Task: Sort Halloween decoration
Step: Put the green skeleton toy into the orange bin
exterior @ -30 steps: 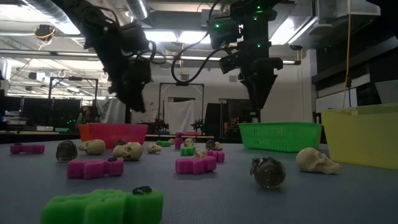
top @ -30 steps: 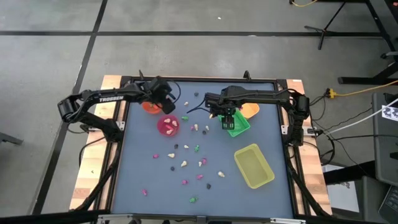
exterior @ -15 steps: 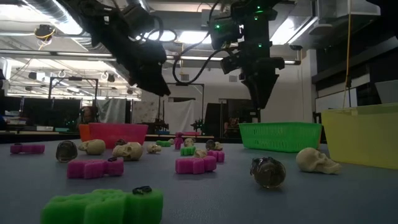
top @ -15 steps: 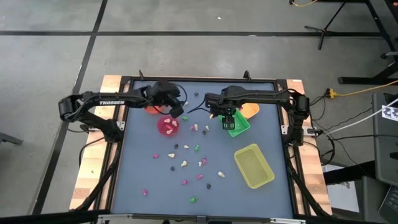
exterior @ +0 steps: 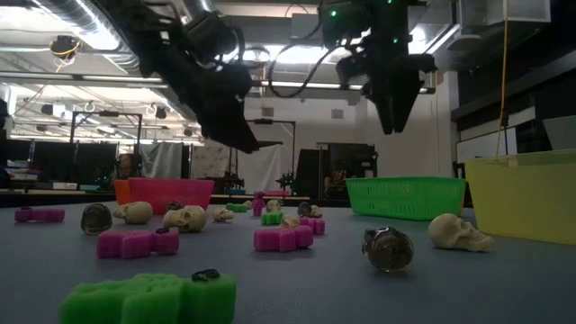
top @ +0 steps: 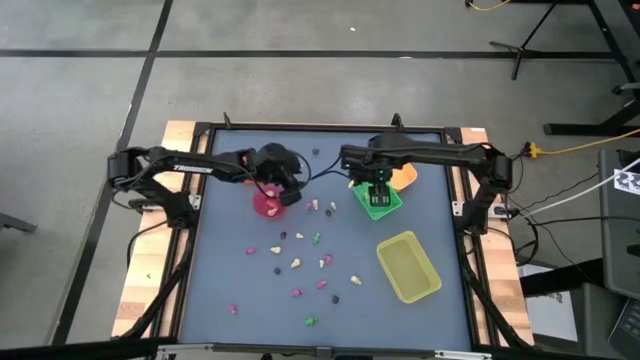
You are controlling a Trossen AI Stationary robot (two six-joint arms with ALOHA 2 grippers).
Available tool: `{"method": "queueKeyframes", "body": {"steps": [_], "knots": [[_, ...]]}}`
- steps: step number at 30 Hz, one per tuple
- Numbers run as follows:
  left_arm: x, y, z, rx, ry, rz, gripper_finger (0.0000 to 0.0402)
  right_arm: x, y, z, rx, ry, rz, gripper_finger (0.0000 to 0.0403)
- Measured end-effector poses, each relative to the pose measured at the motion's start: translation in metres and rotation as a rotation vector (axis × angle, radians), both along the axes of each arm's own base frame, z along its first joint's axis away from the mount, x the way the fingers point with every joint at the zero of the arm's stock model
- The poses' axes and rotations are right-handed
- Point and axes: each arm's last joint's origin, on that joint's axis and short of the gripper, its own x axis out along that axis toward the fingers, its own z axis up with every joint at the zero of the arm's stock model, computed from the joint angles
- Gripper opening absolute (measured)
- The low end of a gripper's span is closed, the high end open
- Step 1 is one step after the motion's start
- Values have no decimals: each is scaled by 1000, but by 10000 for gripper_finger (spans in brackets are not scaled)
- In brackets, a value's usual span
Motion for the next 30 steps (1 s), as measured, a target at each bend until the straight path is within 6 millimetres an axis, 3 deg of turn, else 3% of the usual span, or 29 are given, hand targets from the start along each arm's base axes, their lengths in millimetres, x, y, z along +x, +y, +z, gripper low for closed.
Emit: {"method": "queueKeyframes", "body": {"steps": [7,15,30], "knots": [[20,5,-22,-22,95,-40,183,-9,2,16,-11,-54,0,230],[38,13,-35,-20,291,-83,183,-10,2,18,-11,-62,0,230],[34,15,-45,28,450,-75,183,-10,2,18,-12,-65,0,230]]}}
